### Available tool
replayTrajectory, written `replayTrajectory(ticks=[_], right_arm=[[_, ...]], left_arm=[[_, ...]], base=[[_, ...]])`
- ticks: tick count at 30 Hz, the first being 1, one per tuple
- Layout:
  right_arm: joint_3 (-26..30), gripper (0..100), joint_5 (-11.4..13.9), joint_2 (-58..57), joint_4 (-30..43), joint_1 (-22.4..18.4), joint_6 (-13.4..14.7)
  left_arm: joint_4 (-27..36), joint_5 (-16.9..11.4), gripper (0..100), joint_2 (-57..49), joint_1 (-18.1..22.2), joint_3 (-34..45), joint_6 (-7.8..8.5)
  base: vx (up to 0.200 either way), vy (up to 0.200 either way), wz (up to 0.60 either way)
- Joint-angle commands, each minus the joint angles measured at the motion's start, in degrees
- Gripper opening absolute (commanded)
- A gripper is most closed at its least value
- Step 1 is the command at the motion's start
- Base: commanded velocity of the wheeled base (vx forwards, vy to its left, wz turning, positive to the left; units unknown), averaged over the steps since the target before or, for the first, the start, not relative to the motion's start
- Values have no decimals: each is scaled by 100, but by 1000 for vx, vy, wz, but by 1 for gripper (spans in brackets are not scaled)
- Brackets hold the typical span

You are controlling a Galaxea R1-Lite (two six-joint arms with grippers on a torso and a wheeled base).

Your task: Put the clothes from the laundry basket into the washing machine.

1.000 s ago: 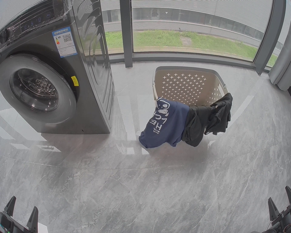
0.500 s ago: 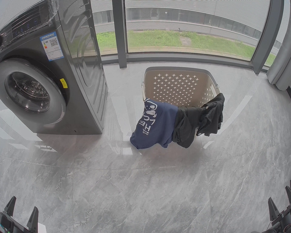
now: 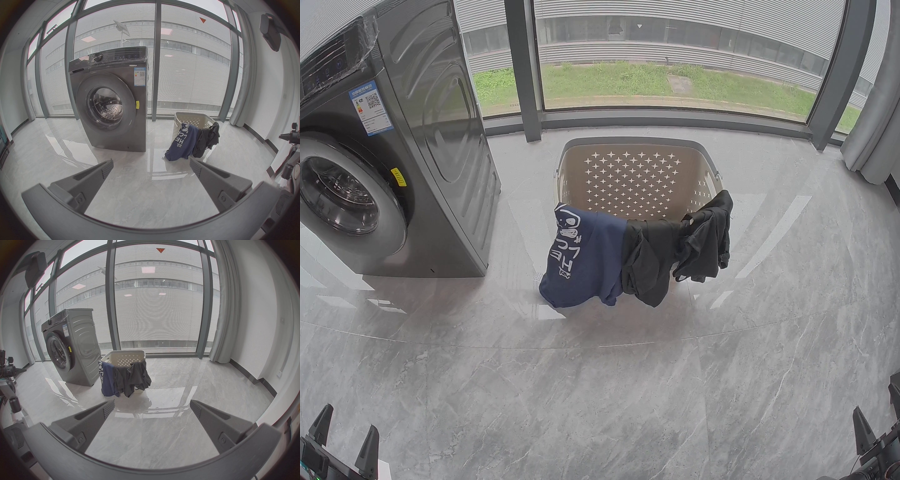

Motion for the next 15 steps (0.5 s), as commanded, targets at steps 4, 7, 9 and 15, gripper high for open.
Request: replayTrajectory(ticks=[4, 7, 9, 15], right_arm=[[92, 100, 4, -94, -1, 4, -4], [92, 100, 4, -94, -1, 4, -4], [92, 100, 4, -94, -1, 4, -4], [92, 100, 4, -94, -1, 4, -4]], left_arm=[[-3, 11, 100, -48, -2, 84, -8], [-3, 2, 100, -48, -2, 84, -8], [6, 2, 100, -48, -2, 84, -8], [-3, 2, 100, -48, -2, 84, -8]], base=[[100, 0, 0], [200, 0, 0], [200, 0, 0], [200, 0, 0]])
